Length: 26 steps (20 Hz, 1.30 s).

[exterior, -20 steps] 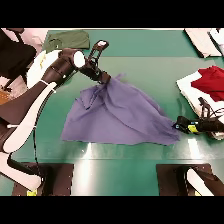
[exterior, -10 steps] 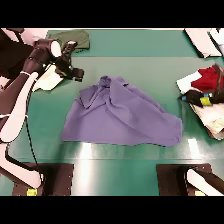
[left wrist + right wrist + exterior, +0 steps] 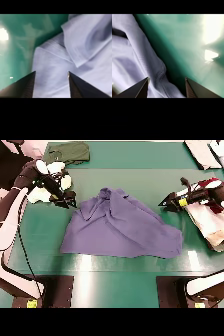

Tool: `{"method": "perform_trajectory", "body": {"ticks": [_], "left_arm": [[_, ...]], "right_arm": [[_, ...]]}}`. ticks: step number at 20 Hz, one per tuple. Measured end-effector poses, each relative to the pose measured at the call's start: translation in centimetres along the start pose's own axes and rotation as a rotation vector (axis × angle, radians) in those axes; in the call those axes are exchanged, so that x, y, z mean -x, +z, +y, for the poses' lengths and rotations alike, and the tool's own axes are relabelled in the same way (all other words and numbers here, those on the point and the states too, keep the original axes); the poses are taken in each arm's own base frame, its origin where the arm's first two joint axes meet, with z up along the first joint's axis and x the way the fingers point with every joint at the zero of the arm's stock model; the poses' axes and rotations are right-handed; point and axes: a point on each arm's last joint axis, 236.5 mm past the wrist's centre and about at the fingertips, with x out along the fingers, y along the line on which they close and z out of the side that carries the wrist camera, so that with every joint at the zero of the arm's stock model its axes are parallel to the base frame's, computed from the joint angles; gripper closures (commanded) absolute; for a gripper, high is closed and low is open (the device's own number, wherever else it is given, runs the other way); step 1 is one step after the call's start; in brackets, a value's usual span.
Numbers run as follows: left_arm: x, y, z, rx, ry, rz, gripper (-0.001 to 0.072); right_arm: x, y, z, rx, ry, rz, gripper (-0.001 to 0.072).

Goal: Fold the shirts.

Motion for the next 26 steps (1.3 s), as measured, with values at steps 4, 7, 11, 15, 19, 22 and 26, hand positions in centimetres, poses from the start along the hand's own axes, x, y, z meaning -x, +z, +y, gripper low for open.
{"method": "perform_trajectory", "body": {"ticks": [4, 7, 11, 15, 19, 22, 26], "left_arm": [[0.3, -0.2, -1.2, 0.013, -0.133, 0.006, 0.0245], [0.7, -0.1, -1.4, 0.025, -0.183, -0.001, 0.0246], [1.0, 0.0, -0.9, 0.029, -0.196, -0.007, 0.0246], [0.9, 0.4, 0.9, 0.034, -0.138, -0.025, 0.0246], [1.3, 1.7, 1.7, 0.055, -0.141, -0.082, 0.0244], [1.6, 3.0, 0.9, 0.064, -0.184, -0.138, 0.0135], [0.7, 4.0, 1.6, 0.093, -0.181, -0.183, 0.0133]], "right_arm": [[-2.9, -1.7, -0.5, -0.061, 0.09, 0.142, 0.0196], [-5.3, -3.2, 0.7, -0.049, 0.123, 0.231, 0.0235], [-7.7, -3.3, 2.2, 0.03, 0.09, 0.26, 0.0687], [-6.5, -0.4, 5.9, 0.17, 0.07, 0.169, 0.0688], [-2.6, 1.6, 9.2, 0.288, -0.027, 0.049, 0.0687], [-0.4, 1.5, 10.3, 0.347, -0.103, -0.003, 0.0687], [1.1, 0.5, 10.6, 0.373, -0.168, -0.05, 0.0686]]}}
